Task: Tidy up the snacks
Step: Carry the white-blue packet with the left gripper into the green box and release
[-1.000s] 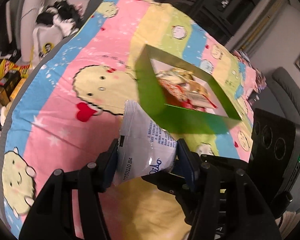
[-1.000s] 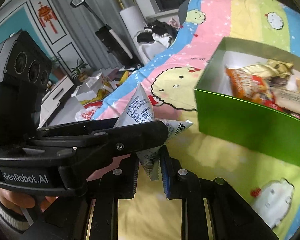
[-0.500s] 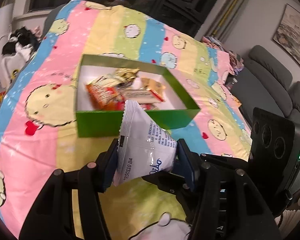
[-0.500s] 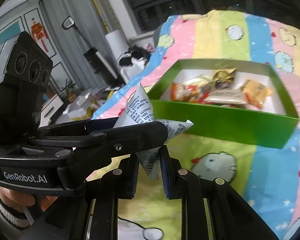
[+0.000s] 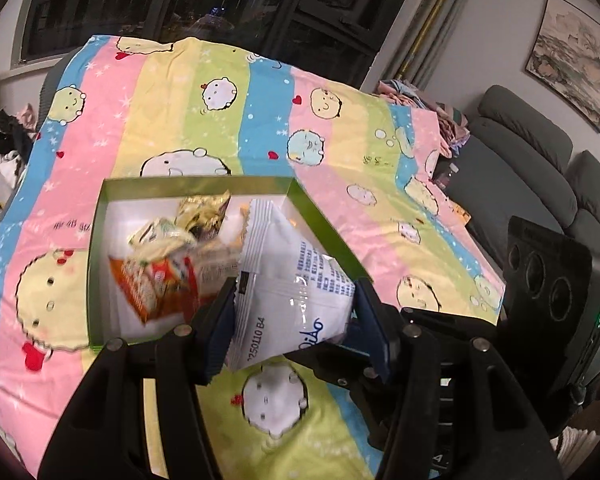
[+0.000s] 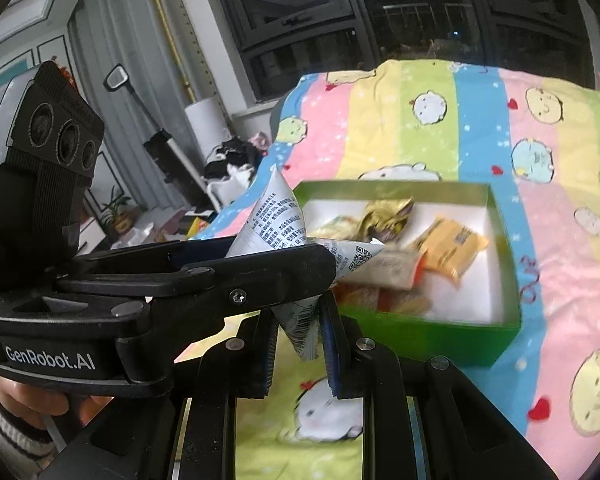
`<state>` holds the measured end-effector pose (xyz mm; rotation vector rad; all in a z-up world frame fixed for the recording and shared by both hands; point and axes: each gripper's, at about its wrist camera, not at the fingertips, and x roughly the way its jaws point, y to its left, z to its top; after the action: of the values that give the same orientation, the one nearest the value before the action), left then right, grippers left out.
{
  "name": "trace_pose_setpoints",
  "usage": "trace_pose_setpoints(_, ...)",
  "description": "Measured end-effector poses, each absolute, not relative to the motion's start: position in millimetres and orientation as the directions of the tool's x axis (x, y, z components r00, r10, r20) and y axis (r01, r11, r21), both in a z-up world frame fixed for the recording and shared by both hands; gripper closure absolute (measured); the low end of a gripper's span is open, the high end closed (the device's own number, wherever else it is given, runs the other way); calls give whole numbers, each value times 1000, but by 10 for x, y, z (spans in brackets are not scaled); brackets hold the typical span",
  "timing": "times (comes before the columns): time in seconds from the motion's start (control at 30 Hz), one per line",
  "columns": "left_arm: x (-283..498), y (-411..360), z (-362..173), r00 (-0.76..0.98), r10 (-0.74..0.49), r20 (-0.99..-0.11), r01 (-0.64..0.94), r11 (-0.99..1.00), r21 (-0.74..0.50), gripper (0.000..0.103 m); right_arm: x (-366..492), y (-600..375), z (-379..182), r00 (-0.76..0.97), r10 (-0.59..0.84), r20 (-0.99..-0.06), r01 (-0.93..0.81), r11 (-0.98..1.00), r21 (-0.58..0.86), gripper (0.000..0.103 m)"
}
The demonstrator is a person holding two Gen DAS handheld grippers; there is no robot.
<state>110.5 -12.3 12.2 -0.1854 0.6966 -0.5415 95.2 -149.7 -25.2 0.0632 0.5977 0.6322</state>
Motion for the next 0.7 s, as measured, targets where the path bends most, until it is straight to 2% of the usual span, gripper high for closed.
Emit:
trace_pose_setpoints(0.23,1521,-180,109,634,-522,-571,404,853,-330,46,1347,-1535,-241,648,569,-506,-526,815,243,81)
trace_pose_setpoints(0.7,2048,-222,-278,569,-522,-635,342,853,-395,45,1891,-1517,-534,571,541,-617,-490,828,272,81)
